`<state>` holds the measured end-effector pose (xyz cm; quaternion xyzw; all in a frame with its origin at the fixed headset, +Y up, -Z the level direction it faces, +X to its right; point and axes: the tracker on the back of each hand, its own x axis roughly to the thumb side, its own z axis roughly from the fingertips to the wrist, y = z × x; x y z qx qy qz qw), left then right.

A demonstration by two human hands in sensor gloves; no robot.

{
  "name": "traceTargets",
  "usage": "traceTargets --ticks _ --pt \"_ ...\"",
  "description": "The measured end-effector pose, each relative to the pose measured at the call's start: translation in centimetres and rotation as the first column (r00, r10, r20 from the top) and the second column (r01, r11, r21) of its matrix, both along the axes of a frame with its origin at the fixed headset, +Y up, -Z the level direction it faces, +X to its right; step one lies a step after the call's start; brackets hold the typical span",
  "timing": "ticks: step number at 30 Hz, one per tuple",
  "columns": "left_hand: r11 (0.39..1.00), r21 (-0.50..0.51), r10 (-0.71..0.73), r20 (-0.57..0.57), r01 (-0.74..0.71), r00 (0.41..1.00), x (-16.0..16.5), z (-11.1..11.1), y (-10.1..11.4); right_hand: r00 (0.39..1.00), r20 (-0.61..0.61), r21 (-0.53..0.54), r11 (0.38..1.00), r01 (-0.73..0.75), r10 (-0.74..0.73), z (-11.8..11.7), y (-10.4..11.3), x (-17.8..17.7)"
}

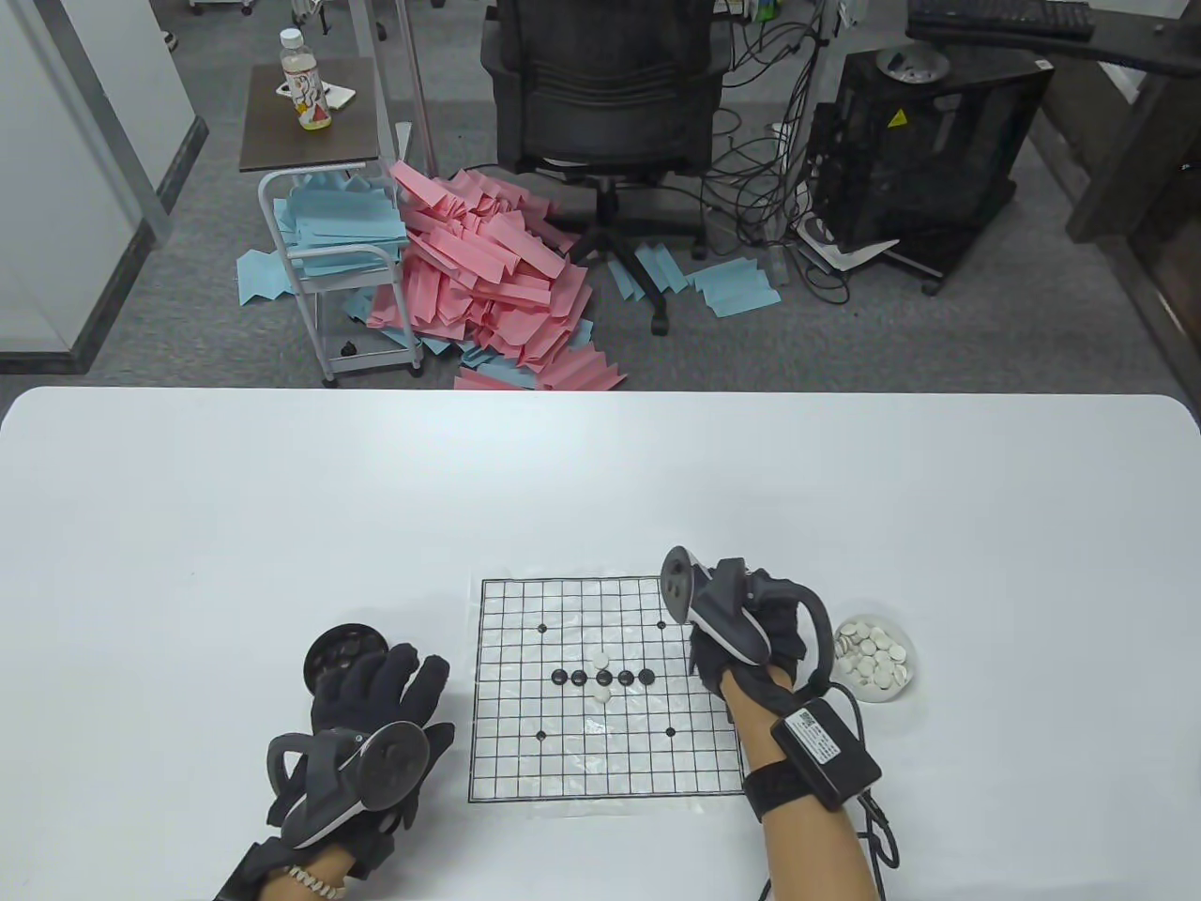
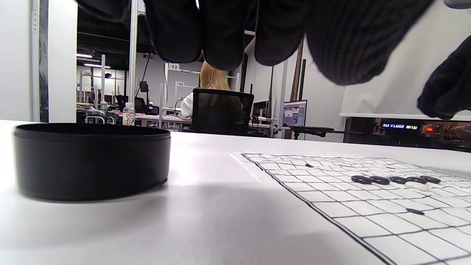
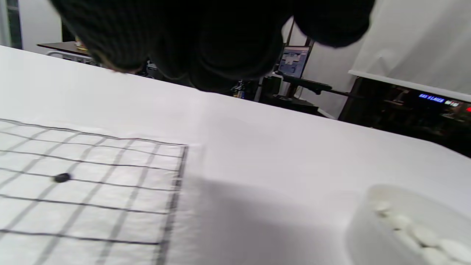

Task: Place Go stones in plus sign pattern

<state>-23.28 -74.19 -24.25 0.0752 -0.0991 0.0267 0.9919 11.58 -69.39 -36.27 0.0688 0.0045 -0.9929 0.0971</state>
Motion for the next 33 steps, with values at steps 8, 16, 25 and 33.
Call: traceTargets --ticks 8,16,25,33 --pt "1.000 -0.005 0.004 -0.005 -0.004 1.000 -0.1 0.0 0.0 0.981 0.116 -0.039 0.988 -0.151 0.155 0.9 0.3 6.2" --pt "1.000 -0.007 0.006 -0.008 -0.006 1.000 -0.1 -0.1 0.0 0.964 0.203 -0.173 0.975 -0.140 0.174 1.4 -2.3 10.4" --pt "1.000 -0.012 0.006 -0.012 -0.006 1.000 -0.1 -0.1 0.0 0.946 0.243 -0.294 0.946 -0.140 0.215 0.2 -6.0 12.0" --pt "1.000 -0.014 0.002 -0.011 -0.003 1.000 -0.1 -0.1 0.1 0.940 0.277 -0.329 0.939 -0.102 0.199 -1.1 -6.9 12.6"
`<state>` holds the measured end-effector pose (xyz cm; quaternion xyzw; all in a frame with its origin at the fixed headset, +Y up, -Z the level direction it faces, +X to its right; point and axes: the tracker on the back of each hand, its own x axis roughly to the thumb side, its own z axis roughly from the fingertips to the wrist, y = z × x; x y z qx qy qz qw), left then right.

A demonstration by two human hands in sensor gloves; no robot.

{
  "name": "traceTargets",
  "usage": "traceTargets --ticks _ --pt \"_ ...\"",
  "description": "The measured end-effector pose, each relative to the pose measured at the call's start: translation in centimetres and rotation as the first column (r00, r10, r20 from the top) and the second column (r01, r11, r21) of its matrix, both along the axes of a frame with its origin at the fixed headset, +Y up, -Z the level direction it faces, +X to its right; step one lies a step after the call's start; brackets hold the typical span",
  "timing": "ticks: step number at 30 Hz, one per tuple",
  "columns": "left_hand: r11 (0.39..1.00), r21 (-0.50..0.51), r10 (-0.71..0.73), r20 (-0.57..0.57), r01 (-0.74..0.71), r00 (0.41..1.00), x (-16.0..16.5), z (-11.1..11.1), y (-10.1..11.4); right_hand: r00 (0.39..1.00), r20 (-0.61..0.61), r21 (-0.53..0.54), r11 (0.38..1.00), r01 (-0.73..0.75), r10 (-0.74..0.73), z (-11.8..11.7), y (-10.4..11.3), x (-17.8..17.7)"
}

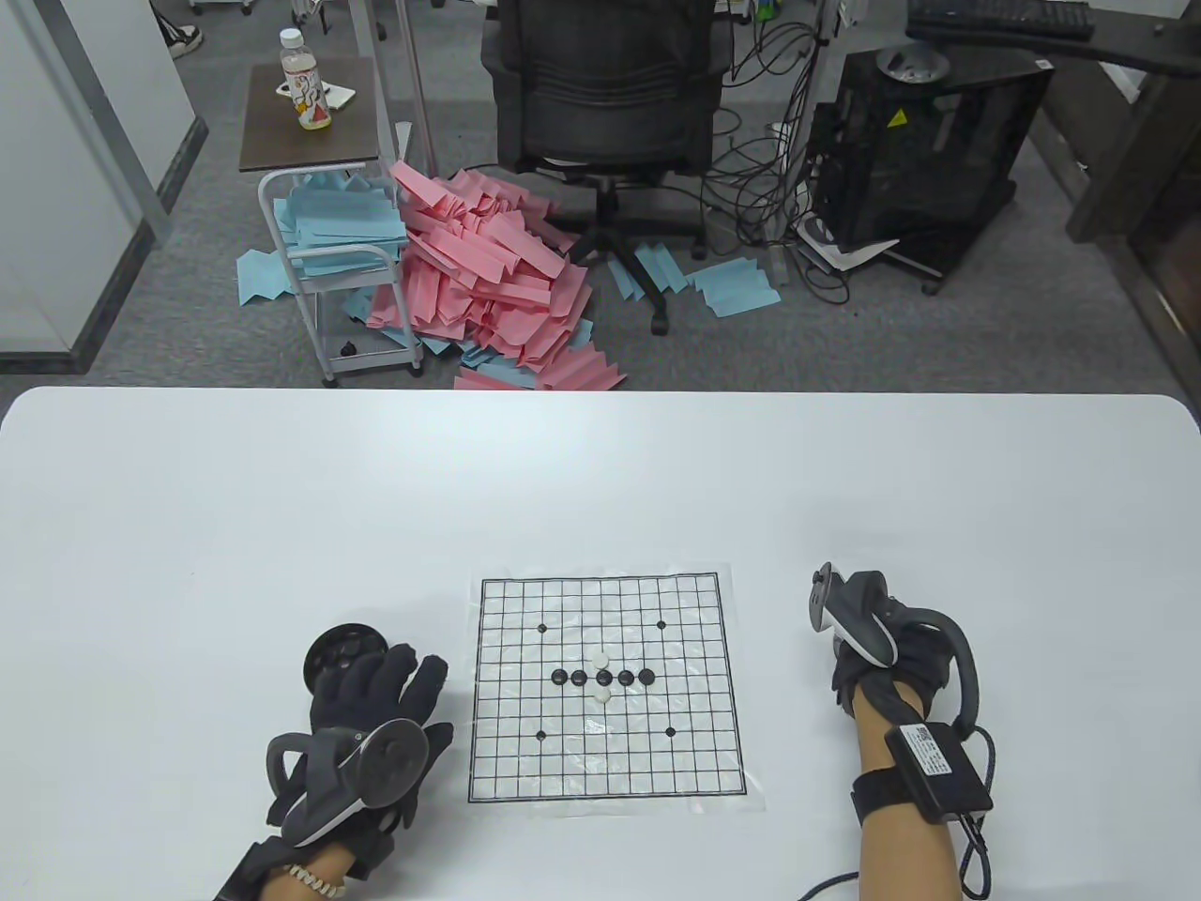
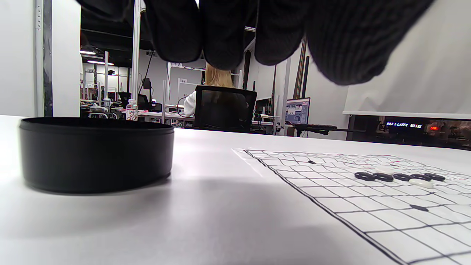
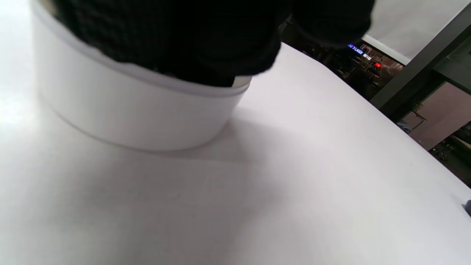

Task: Place Go stones in plus sign pattern

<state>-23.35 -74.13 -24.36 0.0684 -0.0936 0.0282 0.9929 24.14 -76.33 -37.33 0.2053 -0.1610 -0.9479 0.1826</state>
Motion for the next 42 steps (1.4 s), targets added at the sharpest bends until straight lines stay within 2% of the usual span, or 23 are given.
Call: traceTargets --ticks 12,20,29,35,42 --pt "1.000 0.001 0.000 0.003 0.000 1.000 0.0 0.0 -0.1 0.997 0.017 -0.039 0.996 0.077 -0.077 -0.3 -0.2 0.2" --pt "1.000 0.000 0.000 0.003 0.000 1.000 0.0 0.0 -0.1 0.999 -0.021 -0.031 0.999 0.043 -0.044 -0.2 -0.4 0.0" --pt "1.000 -0.007 0.000 0.001 0.000 1.000 0.0 0.0 -0.1 0.994 -0.027 0.001 0.994 0.106 -0.106 -0.1 -0.5 0.7" --pt "1.000 -0.010 -0.002 0.001 0.002 1.000 0.0 0.0 -0.1 0.979 -0.033 0.045 0.978 0.202 -0.201 0.3 -0.7 1.9" --pt "1.000 -0.010 -0.002 0.001 0.002 1.000 0.0 0.0 -0.1 0.985 -0.065 0.091 0.982 0.166 -0.160 0.6 -0.9 1.7"
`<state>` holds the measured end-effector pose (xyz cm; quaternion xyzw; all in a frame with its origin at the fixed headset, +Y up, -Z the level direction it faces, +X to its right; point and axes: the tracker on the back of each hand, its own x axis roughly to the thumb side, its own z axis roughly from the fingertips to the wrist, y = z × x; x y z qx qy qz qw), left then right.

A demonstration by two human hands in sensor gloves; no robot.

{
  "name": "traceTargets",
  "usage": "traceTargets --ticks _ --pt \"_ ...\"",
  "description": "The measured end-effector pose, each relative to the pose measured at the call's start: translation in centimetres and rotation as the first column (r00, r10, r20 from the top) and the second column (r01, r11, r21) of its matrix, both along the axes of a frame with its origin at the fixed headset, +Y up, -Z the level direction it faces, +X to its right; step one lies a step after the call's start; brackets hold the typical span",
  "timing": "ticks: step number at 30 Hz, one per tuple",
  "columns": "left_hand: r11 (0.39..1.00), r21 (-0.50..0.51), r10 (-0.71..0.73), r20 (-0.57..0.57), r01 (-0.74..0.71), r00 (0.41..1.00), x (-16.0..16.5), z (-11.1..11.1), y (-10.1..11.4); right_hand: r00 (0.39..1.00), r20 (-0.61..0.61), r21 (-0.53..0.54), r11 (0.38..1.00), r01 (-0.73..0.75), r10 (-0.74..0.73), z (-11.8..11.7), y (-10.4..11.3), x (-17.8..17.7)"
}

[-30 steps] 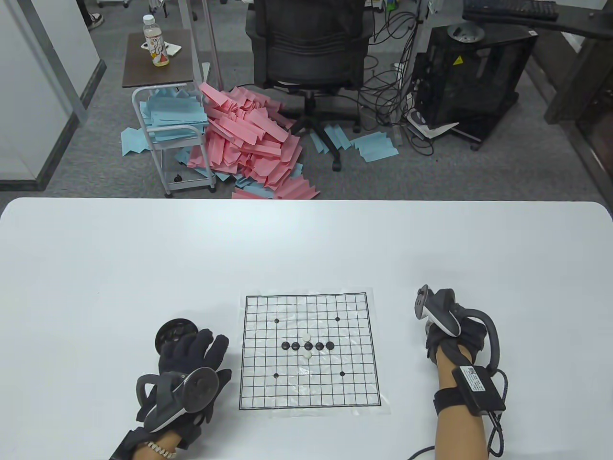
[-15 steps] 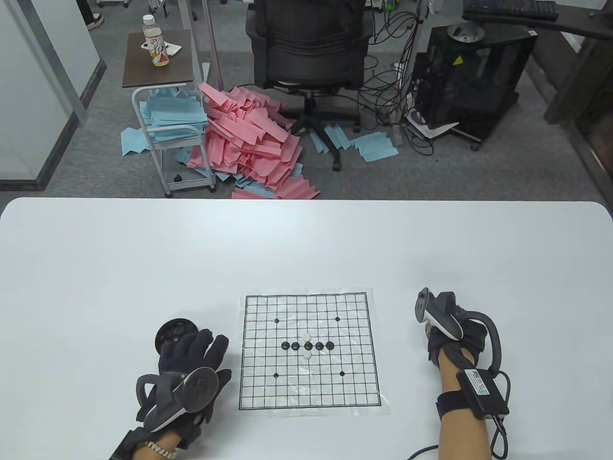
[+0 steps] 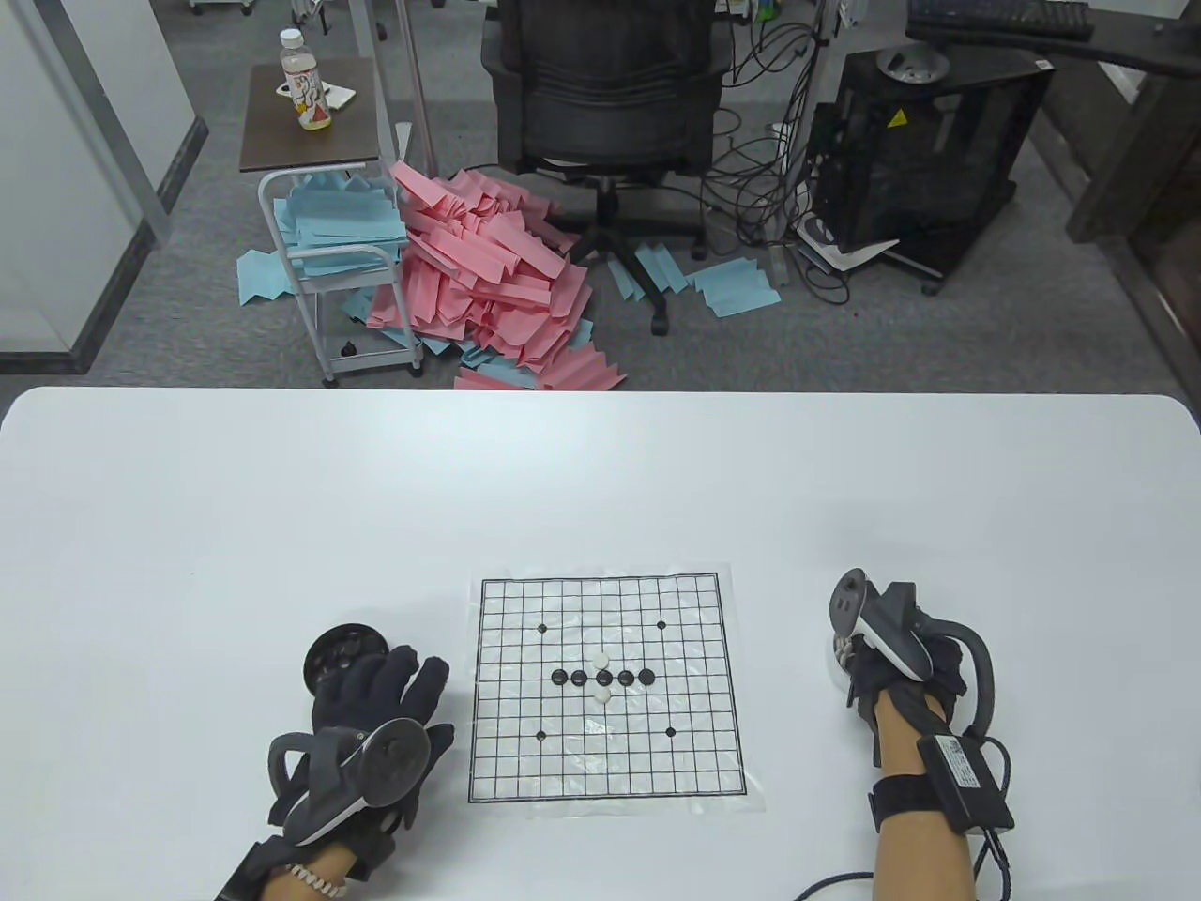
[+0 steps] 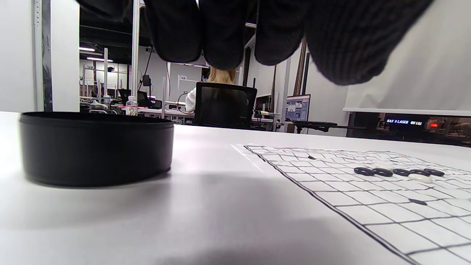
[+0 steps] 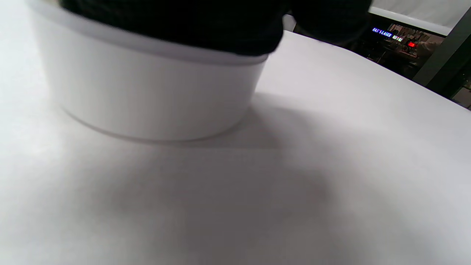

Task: Place Go stones in plus sign pattern

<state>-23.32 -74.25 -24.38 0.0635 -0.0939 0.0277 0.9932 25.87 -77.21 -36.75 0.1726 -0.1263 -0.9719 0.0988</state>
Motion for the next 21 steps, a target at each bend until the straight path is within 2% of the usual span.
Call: traceTargets --ticks 5,9,15,21 --pt "1.000 -0.006 0.000 -0.002 0.000 1.000 0.0 0.0 0.0 0.997 0.007 0.040 0.996 -0.079 0.079 0.1 0.7 -0.1" --pt "1.000 -0.008 0.001 -0.001 -0.001 1.000 0.1 0.0 0.0 0.992 -0.020 0.121 0.985 -0.121 0.124 0.1 2.3 -1.6" --pt "1.000 -0.004 0.001 0.000 -0.001 1.000 0.1 0.0 0.1 0.989 -0.146 0.202 0.979 -0.008 0.039 -0.6 4.3 -7.3" --pt "1.000 -0.003 0.003 0.002 -0.003 1.000 0.1 0.0 0.1 0.958 -0.288 0.191 0.979 0.074 -0.016 -1.2 4.4 -14.4"
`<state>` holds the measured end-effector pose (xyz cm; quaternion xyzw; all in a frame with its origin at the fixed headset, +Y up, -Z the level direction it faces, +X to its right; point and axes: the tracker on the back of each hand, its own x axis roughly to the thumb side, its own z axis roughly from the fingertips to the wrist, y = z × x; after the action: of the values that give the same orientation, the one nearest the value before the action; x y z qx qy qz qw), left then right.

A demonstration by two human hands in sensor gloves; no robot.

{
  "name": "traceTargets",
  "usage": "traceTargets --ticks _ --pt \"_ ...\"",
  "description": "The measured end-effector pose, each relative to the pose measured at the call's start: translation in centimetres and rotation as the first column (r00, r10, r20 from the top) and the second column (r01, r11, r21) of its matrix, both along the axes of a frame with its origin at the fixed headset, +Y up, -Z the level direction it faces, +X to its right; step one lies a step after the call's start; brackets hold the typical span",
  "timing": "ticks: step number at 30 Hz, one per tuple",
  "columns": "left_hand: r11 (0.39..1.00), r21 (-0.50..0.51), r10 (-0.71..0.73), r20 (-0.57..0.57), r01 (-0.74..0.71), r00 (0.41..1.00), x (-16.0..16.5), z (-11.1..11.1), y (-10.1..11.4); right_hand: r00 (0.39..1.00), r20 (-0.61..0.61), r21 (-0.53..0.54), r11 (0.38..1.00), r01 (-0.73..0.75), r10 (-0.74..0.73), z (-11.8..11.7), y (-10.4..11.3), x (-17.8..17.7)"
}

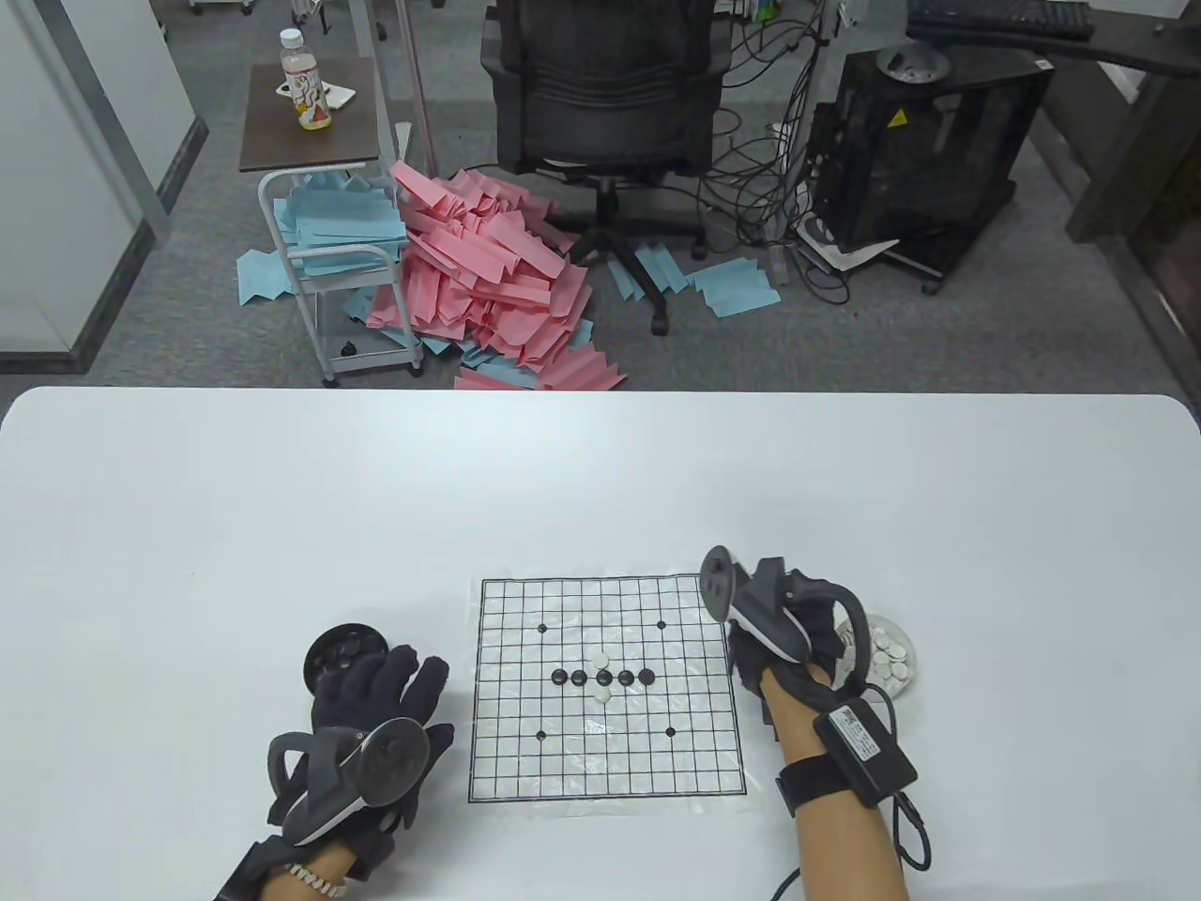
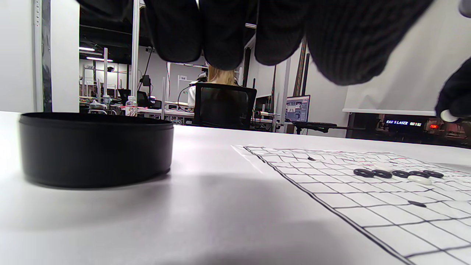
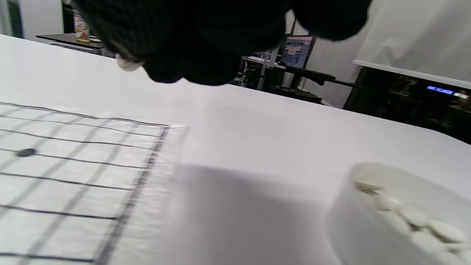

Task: Place Go stones in plus sign pattern

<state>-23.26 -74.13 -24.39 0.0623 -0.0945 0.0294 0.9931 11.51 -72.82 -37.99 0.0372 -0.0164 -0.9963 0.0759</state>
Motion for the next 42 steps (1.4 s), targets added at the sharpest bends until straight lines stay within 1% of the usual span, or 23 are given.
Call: traceTargets --ticks 3,7,12,17,25,33,38,40,42 --pt "1.000 0.002 0.001 -0.001 -0.001 1.000 -0.1 0.0 0.0 0.998 -0.058 -0.030 0.999 0.016 -0.018 -0.4 -0.9 -3.8" --pt "1.000 0.002 0.005 -0.003 -0.005 1.000 -0.2 0.0 0.1 0.995 -0.098 -0.061 0.998 0.017 -0.023 -0.5 -2.2 -7.3" --pt "1.000 0.002 0.004 0.000 -0.004 1.000 -0.2 0.0 0.0 0.992 -0.124 -0.078 0.997 -0.019 0.009 -0.4 -3.7 -9.8" --pt "1.000 0.004 0.006 0.000 -0.006 1.000 -0.2 0.0 0.1 0.993 -0.119 -0.107 0.994 -0.019 0.007 -0.4 -4.5 -11.0" --pt "1.000 0.005 0.003 0.004 -0.003 1.000 -0.2 0.0 0.1 0.993 -0.115 -0.114 0.993 -0.036 0.023 -0.3 -5.0 -11.6" --pt "1.000 0.007 0.009 0.003 -0.009 1.000 -0.4 0.0 0.1 0.995 -0.101 -0.111 0.993 -0.029 0.018 -0.3 -4.4 -10.9" --pt "1.000 0.006 0.009 0.005 -0.009 1.000 -0.4 0.1 0.1 0.995 -0.099 -0.059 0.998 -0.023 0.017 -0.3 -2.7 -8.7" --pt "1.000 0.006 0.010 0.005 -0.011 1.000 -0.5 0.0 0.0 0.997 -0.075 -0.044 0.999 -0.018 0.015 -0.3 -1.9 -7.4" --pt "1.000 0.004 0.010 0.003 -0.010 1.000 -0.5 0.1 0.0 0.999 -0.040 -0.031 0.999 -0.022 0.021 -0.1 -0.8 -5.4"
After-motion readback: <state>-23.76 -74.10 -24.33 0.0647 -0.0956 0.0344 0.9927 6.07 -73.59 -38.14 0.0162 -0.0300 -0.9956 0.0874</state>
